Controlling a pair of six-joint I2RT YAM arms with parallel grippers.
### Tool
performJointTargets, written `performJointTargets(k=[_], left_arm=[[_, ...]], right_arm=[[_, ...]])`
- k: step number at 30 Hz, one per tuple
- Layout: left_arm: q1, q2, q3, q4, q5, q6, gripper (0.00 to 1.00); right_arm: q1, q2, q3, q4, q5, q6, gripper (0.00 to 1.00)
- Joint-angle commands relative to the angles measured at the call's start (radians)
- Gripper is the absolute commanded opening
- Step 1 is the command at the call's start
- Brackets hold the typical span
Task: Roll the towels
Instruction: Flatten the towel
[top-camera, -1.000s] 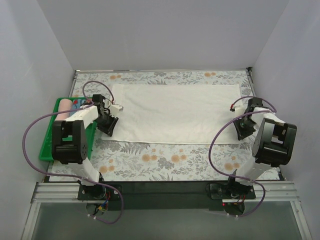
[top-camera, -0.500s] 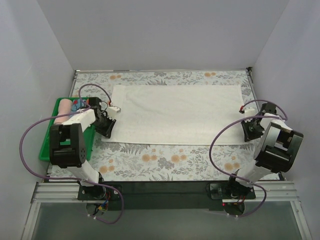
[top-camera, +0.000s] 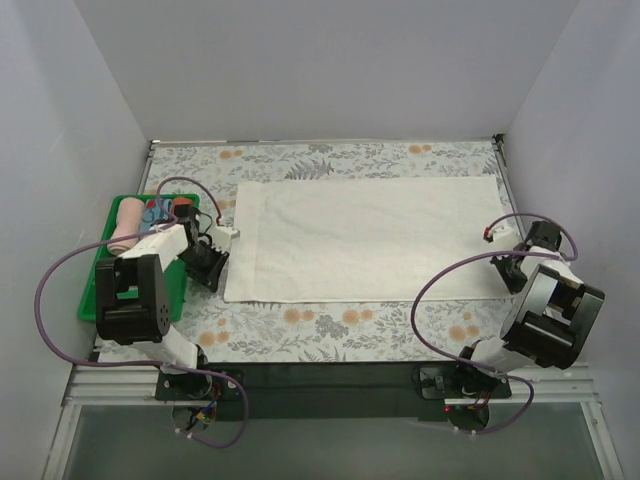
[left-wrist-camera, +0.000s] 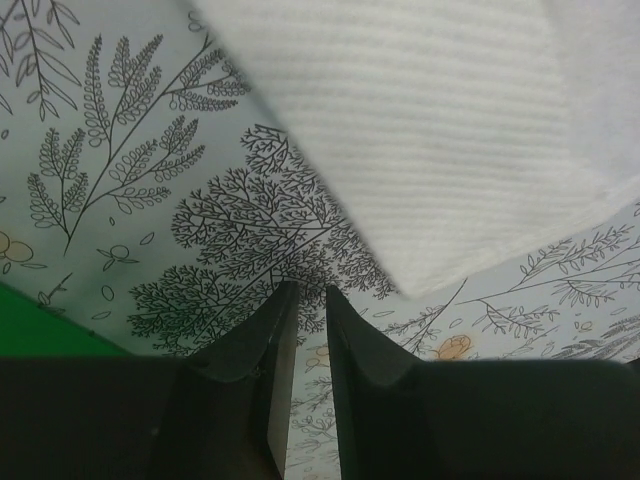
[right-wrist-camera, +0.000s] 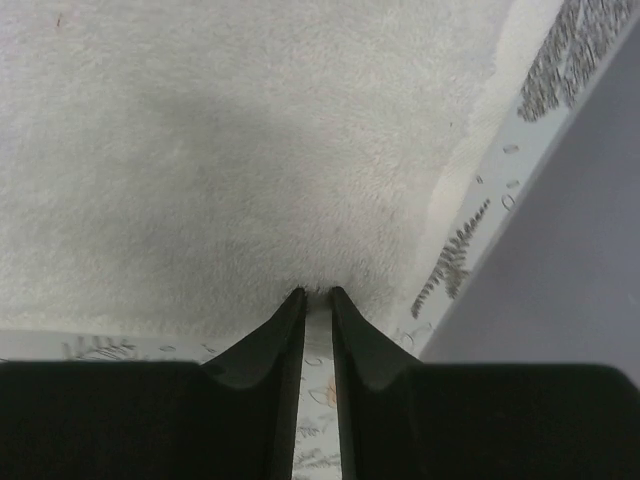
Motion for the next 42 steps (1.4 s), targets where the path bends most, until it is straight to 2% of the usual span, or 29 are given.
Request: performJointTargets(k=[1, 5, 9, 13, 16, 17, 20, 29, 33, 37, 40, 42], left_arm=[[0.013, -0.037, 0.000, -0.028, -0.043, 0.021, 0.17], [0.013, -0.006, 0.025, -0.028, -0.009, 0.020, 0.17], [0.013, -0.009, 0.052, -0.028, 0.024, 0.018, 0.18], [0.009, -0.069, 0.112, -0.069, 0.216, 0.021, 0.27], [-0.048, -0.116, 0.140, -0.068, 0.305, 0.020, 0.30], [-0.098, -0.121, 0.143, -0.063, 0.319, 0.009, 0.31], [-0.187, -0.107, 0.134, -0.035, 0.296, -0.032, 0.32], [-0.304, 0.023, 0.117, 0.087, 0.235, -0.095, 0.32], [-0.310, 0.068, 0.109, 0.098, 0.229, -0.099, 0.32], [-0.303, 0.104, 0.074, 0.106, 0.134, -0.102, 0.29], [-0.278, 0.100, 0.036, 0.094, 0.048, -0.082, 0.27], [-0.220, 0.092, 0.025, 0.077, 0.025, -0.063, 0.25]], right_arm=[[-0.081, 0.078, -0.114, -0.189, 0.252, -0.086, 0.21], [-0.097, 0.045, -0.134, -0.209, 0.267, -0.113, 0.21], [-0.100, 0.028, -0.119, -0.273, 0.206, -0.123, 0.24], [-0.098, 0.041, -0.090, -0.317, 0.163, -0.103, 0.25], [-0.098, 0.048, -0.082, -0.317, 0.163, -0.104, 0.25], [-0.098, 0.051, -0.078, -0.315, 0.163, -0.103, 0.25], [-0.098, 0.062, -0.062, -0.317, 0.158, -0.097, 0.25], [-0.097, 0.111, -0.026, -0.314, 0.149, -0.078, 0.25], [-0.089, 0.123, -0.010, -0.317, 0.154, -0.070, 0.25], [-0.072, 0.122, 0.007, -0.320, 0.144, -0.060, 0.25], [-0.048, 0.123, 0.020, -0.326, 0.138, -0.046, 0.26], [-0.025, 0.128, 0.031, -0.337, 0.128, -0.031, 0.26]])
